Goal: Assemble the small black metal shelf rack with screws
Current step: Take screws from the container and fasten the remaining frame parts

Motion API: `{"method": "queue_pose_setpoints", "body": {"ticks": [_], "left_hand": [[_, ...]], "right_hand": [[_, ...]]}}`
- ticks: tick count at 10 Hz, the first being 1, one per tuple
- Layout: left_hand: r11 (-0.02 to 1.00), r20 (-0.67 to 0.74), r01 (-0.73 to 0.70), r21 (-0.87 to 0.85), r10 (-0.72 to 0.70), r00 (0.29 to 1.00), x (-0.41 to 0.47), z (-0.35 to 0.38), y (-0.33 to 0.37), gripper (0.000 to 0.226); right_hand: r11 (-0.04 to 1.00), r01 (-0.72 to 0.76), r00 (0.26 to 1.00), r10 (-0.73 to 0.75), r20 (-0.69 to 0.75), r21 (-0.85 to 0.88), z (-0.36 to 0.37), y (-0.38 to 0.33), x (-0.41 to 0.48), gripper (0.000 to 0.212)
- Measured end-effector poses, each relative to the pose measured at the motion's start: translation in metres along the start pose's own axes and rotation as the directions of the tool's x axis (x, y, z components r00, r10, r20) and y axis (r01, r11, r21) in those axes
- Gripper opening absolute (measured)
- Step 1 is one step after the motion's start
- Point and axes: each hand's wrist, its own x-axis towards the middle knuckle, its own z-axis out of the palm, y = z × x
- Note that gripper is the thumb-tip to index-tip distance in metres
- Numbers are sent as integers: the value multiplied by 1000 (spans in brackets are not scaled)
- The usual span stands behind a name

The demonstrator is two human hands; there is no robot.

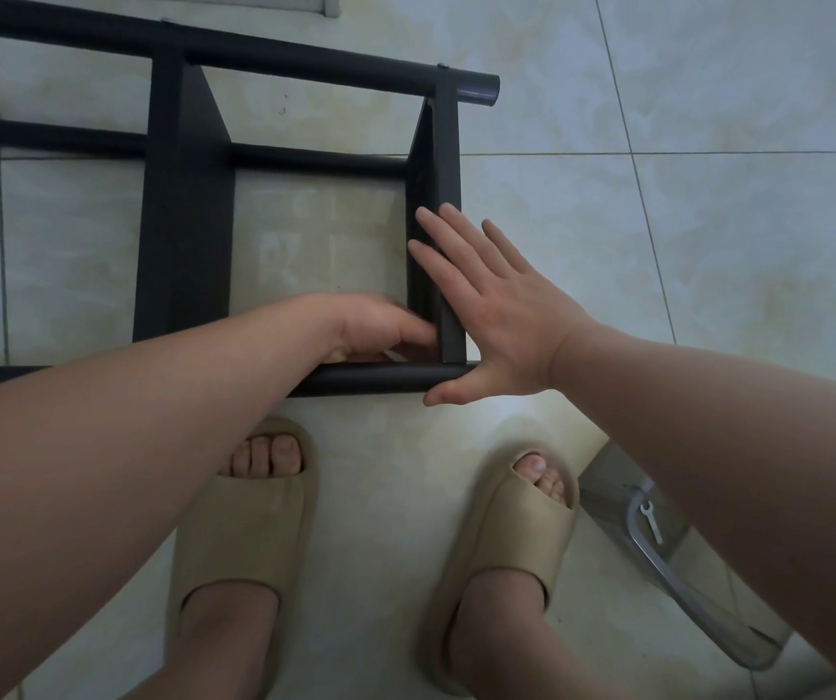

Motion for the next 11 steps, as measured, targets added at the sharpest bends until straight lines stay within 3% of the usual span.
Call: {"method": "queue_pose_setpoints", "body": {"ticks": [2, 4, 5, 7, 9, 11], "left_hand": [[998, 18, -41, -37, 41, 999, 0, -4, -3, 5], [996, 25, -36, -84, 38, 999, 0, -3, -4, 44], [993, 51, -33, -115, 39, 998, 3, -5, -5, 20], [993, 105, -17, -119, 30, 994, 6, -3, -6, 37], [999, 42, -33, -38, 34, 999, 4, -2, -4, 14], [997, 12, -62, -47, 62, 998, 2, -1, -3, 21]], "right_hand": [[1000, 0, 1000, 0, -2, -7, 1, 0, 0, 133], [1000, 2, 1000, -2, -7, -6, 2, 1, 1, 132], [1000, 2, 1000, -2, -9, -6, 2, 1, 0, 132], [1000, 2, 1000, -2, -6, -9, 3, 1, 1, 132], [1000, 4, 1000, -4, -15, -7, 3, 1, 1, 132], [1000, 4, 1000, -4, -16, -12, 4, 2, 1, 133]]}}
